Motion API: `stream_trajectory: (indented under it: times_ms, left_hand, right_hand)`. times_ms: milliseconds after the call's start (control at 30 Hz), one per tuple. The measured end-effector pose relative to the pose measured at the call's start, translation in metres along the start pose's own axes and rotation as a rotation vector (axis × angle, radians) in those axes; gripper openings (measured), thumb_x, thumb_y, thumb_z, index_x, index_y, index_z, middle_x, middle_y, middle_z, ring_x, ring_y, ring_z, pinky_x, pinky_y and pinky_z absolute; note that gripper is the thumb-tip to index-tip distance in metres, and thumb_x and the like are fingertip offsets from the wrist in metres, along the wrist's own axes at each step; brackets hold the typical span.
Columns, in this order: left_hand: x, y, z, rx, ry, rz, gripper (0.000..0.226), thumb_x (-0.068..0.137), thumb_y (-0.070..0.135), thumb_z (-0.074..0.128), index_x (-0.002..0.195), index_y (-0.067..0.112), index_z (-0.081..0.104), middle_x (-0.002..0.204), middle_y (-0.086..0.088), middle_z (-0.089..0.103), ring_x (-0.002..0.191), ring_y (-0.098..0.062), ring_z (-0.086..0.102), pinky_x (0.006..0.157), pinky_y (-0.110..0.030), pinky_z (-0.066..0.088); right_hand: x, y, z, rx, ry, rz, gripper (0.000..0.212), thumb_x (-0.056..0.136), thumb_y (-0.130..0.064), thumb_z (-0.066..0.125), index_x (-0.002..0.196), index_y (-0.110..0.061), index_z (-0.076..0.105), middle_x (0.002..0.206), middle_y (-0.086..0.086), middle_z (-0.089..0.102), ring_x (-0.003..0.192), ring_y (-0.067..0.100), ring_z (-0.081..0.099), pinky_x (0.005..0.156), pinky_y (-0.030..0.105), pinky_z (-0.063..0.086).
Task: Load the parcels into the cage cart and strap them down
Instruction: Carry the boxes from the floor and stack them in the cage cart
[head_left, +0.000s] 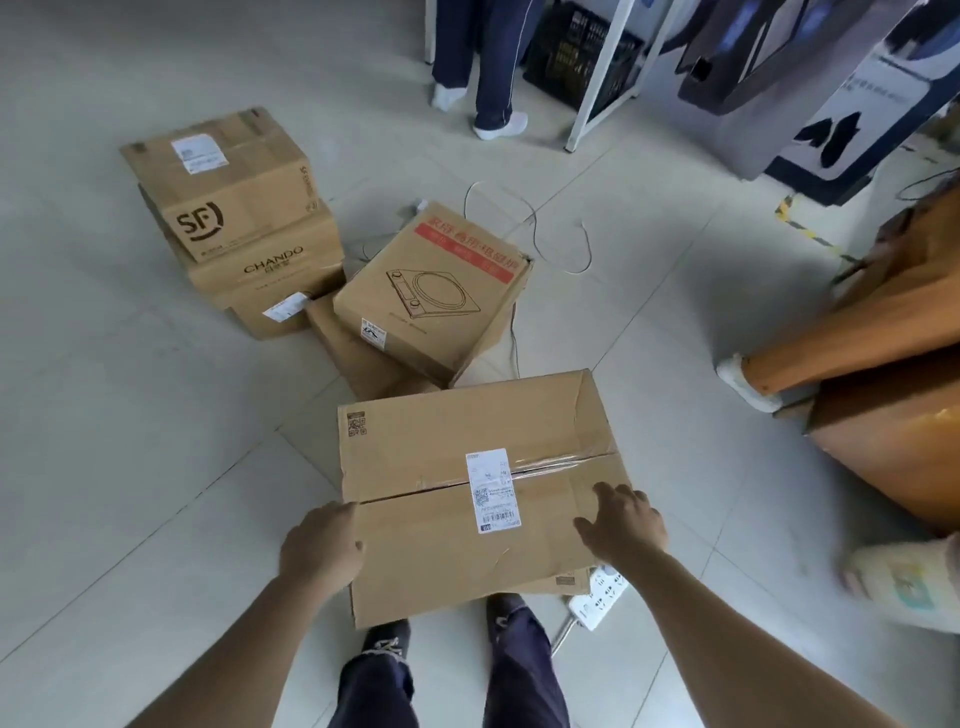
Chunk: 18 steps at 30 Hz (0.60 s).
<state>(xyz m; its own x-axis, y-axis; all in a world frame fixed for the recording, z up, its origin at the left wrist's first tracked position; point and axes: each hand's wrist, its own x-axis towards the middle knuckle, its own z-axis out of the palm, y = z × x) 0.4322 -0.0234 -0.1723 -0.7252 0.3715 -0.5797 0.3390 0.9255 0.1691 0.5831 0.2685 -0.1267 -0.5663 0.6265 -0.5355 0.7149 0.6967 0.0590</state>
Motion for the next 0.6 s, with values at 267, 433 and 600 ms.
stream_trajectory:
  times_ms: [267, 433, 600]
  left_hand:
    - [0.057, 0.034, 0.074, -0.122, 0.027, -0.288, 0.056, 0.089, 0.037, 0.057, 0.141, 0.021, 0.042, 0.135, -0.005, 0.051, 0.120, -0.026, 0.051, 0.093, -0.040, 0.048]
    - [0.090, 0.043, 0.114, -0.342, 0.134, -0.575, 0.058, 0.088, 0.030, 0.060, 0.134, 0.004, 0.036, 0.132, -0.020, 0.045, 0.122, -0.041, 0.044, 0.092, -0.053, 0.043]
    - [0.110, 0.036, 0.151, -0.518, 0.253, -0.770, 0.058, 0.089, 0.039, 0.058, 0.123, -0.004, 0.040, 0.122, -0.030, 0.050, 0.114, -0.047, 0.048, 0.092, -0.056, 0.041]
  right_hand:
    - [0.108, 0.053, 0.038, 0.022, -0.064, -0.013, 0.055, 0.093, -0.045, 0.053, 0.140, -0.019, 0.041, 0.135, 0.004, 0.050, 0.125, 0.024, 0.045, 0.100, 0.037, 0.042]
    - [0.161, 0.067, 0.083, 0.126, -0.027, 0.072, 0.064, 0.091, -0.045, 0.055, 0.144, -0.016, 0.034, 0.140, 0.008, 0.045, 0.127, 0.028, 0.041, 0.100, 0.040, 0.040]
    - [0.188, 0.068, 0.123, 0.234, 0.046, 0.189, 0.074, 0.091, -0.046, 0.054, 0.147, -0.008, 0.023, 0.143, 0.016, 0.040, 0.127, 0.035, 0.041, 0.099, 0.045, 0.039]
